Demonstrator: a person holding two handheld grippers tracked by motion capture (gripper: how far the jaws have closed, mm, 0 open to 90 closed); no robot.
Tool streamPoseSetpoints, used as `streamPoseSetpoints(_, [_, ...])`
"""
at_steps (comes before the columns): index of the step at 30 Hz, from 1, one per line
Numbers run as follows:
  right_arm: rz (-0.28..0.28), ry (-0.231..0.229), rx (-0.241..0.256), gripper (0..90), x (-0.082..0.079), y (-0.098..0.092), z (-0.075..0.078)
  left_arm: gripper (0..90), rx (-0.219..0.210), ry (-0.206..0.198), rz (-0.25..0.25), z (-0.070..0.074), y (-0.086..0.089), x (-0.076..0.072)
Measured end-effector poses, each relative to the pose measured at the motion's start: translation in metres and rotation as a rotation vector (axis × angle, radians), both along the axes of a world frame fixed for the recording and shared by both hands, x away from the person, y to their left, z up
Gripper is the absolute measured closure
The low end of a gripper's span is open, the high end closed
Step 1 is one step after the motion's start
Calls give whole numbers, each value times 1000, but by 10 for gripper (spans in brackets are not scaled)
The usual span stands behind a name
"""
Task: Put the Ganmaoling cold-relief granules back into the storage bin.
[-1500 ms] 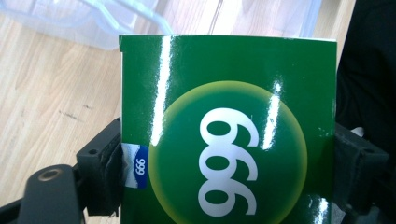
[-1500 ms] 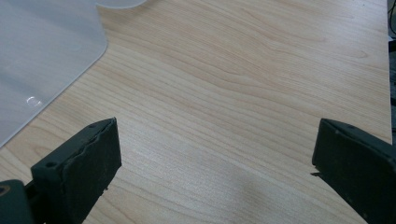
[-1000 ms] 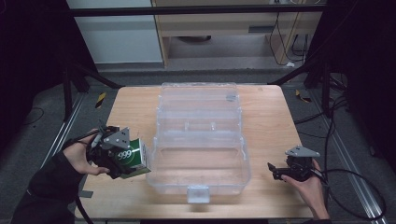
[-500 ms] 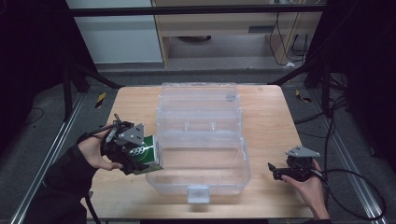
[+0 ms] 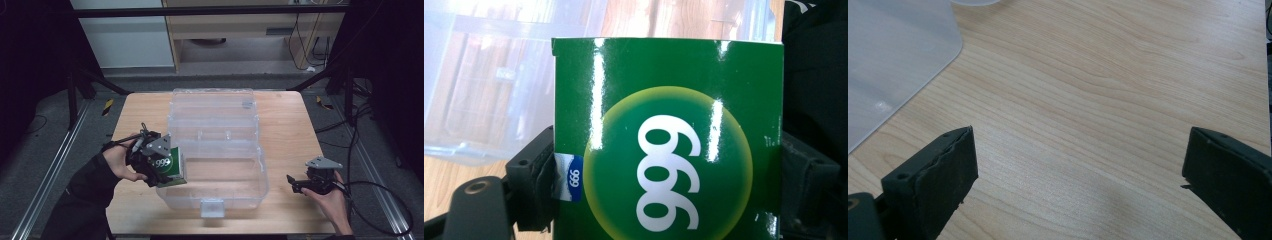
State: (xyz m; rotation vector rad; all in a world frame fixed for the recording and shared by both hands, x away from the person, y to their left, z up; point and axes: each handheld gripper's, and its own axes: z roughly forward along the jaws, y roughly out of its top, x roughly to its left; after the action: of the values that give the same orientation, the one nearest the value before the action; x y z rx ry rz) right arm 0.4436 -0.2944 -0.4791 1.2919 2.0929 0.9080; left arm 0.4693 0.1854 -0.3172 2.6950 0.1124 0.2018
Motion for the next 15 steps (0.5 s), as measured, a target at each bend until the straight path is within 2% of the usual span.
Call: streamPoseSetpoints(15, [5, 3, -2, 16, 0, 1, -2, 151, 32, 30, -26, -25, -14, 7])
